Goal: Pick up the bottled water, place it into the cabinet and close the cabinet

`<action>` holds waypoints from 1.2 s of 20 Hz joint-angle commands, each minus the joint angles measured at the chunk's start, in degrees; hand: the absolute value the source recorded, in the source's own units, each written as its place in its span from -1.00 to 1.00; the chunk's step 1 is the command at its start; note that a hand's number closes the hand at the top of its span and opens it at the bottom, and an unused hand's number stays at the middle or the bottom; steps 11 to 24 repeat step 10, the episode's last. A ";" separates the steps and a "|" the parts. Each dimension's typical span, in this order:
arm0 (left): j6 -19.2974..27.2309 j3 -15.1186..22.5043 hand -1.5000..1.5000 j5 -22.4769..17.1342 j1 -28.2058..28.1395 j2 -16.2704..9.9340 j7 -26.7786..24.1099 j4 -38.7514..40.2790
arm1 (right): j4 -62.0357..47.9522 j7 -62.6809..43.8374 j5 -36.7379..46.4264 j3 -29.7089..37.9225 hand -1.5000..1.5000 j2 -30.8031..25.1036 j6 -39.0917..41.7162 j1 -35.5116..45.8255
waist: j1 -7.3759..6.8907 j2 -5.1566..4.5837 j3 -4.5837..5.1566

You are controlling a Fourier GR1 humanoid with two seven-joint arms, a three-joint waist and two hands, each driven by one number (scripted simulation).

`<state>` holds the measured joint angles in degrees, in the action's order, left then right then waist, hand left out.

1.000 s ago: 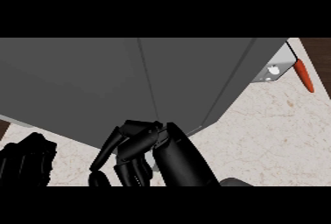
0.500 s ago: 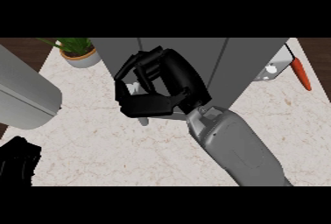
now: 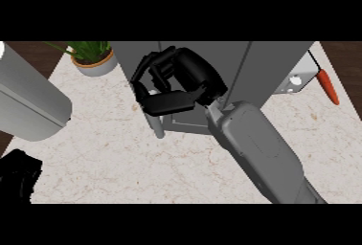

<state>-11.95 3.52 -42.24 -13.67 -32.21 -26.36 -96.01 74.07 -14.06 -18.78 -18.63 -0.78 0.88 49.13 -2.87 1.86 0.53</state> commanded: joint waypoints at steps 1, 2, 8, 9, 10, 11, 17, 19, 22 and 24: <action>-0.13 0.15 1.00 0.44 -0.32 0.16 0.19 -0.25 | -10.57 2.45 1.50 7.88 1.00 -6.05 -0.63 3.30 | 0.33 -2.85 -0.50; -2.08 -1.08 1.00 -1.38 0.89 -1.01 0.62 0.43 | -11.33 1.14 1.28 7.98 1.00 -5.43 -1.11 4.88 | 0.33 -2.91 -0.44; -0.17 -0.59 1.00 -0.65 2.22 -0.30 1.68 -0.22 | -13.43 4.93 1.22 7.58 1.00 -6.23 1.11 2.68 | 0.38 -3.05 -0.49; 0.35 -0.70 1.00 -1.18 1.82 -0.74 2.78 -1.68 | -13.28 4.73 0.75 8.45 1.00 -6.61 1.09 3.53 | 0.08 -2.88 -0.54; -0.12 -0.09 1.00 -0.40 2.33 0.32 1.45 -0.41 | -13.46 6.32 0.44 8.57 1.00 -7.68 2.73 2.25 | 0.56 -3.25 -0.49; -0.12 -0.09 1.00 -0.40 2.33 0.32 1.45 -0.41 | -13.46 6.32 0.44 8.57 1.00 -7.68 2.73 2.25 | 0.56 -3.25 -0.49; -0.12 -0.09 1.00 -0.40 2.33 0.32 1.45 -0.41 | -13.46 6.32 0.44 8.57 1.00 -7.68 2.73 2.25 | 0.56 -3.25 -0.49; -0.12 -0.09 1.00 -0.40 2.33 0.32 1.45 -0.41 | -13.46 6.32 0.44 8.57 1.00 -7.68 2.73 2.25 | 0.56 -3.25 -0.49; -0.12 -0.09 1.00 -0.40 2.33 0.32 1.45 -0.41 | -13.46 6.32 0.44 8.57 1.00 -7.68 2.73 2.25 | 0.56 -3.25 -0.49; -0.12 -0.09 1.00 -0.40 2.33 0.32 1.45 -0.41 | -13.46 6.32 0.44 8.57 1.00 -7.68 2.73 2.25 | 0.56 -3.25 -0.49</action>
